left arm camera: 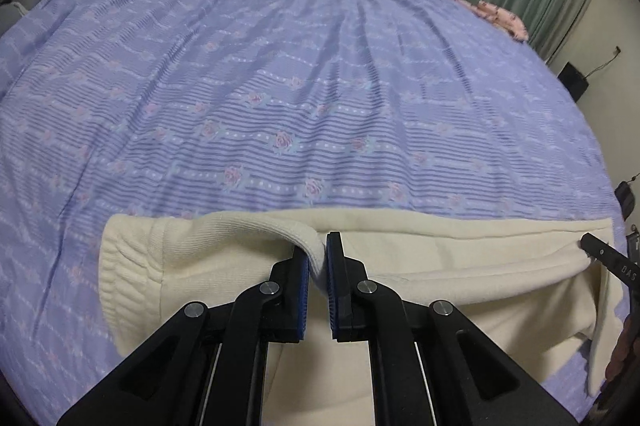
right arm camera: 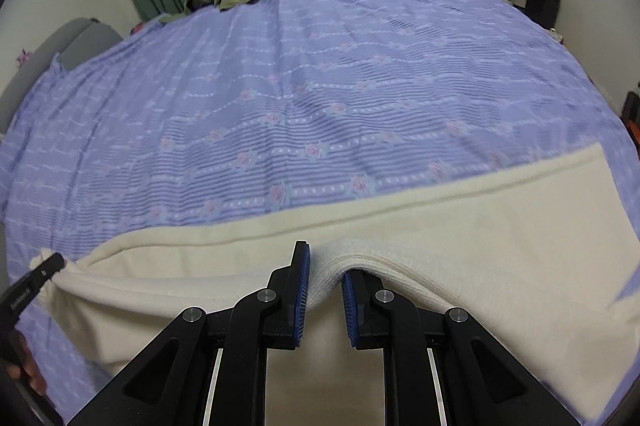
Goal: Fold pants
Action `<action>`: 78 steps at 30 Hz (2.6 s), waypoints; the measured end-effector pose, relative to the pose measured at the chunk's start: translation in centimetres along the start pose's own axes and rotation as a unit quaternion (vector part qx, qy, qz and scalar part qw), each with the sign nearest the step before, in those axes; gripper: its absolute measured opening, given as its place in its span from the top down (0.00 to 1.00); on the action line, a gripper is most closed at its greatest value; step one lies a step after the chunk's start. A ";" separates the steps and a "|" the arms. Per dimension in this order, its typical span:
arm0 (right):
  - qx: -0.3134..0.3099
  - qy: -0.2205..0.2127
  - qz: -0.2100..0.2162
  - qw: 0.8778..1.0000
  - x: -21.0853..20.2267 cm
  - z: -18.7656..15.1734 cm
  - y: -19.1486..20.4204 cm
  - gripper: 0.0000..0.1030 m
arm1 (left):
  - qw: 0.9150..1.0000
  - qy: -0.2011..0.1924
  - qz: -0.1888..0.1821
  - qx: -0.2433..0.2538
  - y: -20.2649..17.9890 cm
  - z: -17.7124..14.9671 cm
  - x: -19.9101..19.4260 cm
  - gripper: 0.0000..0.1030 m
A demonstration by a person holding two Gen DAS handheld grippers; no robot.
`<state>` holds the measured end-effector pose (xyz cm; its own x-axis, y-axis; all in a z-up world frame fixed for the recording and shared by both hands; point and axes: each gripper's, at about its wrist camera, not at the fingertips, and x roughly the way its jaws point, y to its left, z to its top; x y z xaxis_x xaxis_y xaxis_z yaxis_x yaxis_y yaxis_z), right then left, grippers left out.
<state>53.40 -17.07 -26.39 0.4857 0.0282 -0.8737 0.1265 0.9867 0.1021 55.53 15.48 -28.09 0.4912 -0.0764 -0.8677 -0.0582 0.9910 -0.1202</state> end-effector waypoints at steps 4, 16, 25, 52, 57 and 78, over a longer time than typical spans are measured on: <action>-0.005 0.014 -0.003 1.000 3.3 1.3 0.0 0.84 | 1.000 0.012 0.008 0.000 -0.1 1.3 3.1 0.90; -0.008 0.045 0.024 0.999 6.6 2.4 1.0 0.44 | 0.997 0.063 0.033 -0.021 -0.5 2.7 7.4 0.79; -0.039 -0.019 0.042 0.998 -1.1 0.6 2.3 0.33 | 0.998 -0.035 0.034 0.033 -2.2 1.4 -2.2 0.16; -0.046 -0.142 0.000 0.989 -36.9 -17.0 -3.7 0.25 | 0.969 -0.131 -0.107 0.178 -14.9 -14.6 -33.9 0.00; -0.035 -0.133 -0.003 0.990 -37.8 -19.4 -8.0 0.25 | 0.970 -0.114 -0.107 0.187 -19.1 -17.4 -33.9 0.00; -0.166 -0.039 0.097 0.981 -33.1 -18.3 -28.6 0.25 | 0.997 -0.055 0.024 0.058 -38.1 -26.7 -30.5 0.00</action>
<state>17.89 -43.33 -9.04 0.5387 0.2202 -0.8132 -0.2573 0.9621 0.0901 19.61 -22.85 -9.93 0.5822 -0.0233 -0.8127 0.0144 0.9997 -0.0184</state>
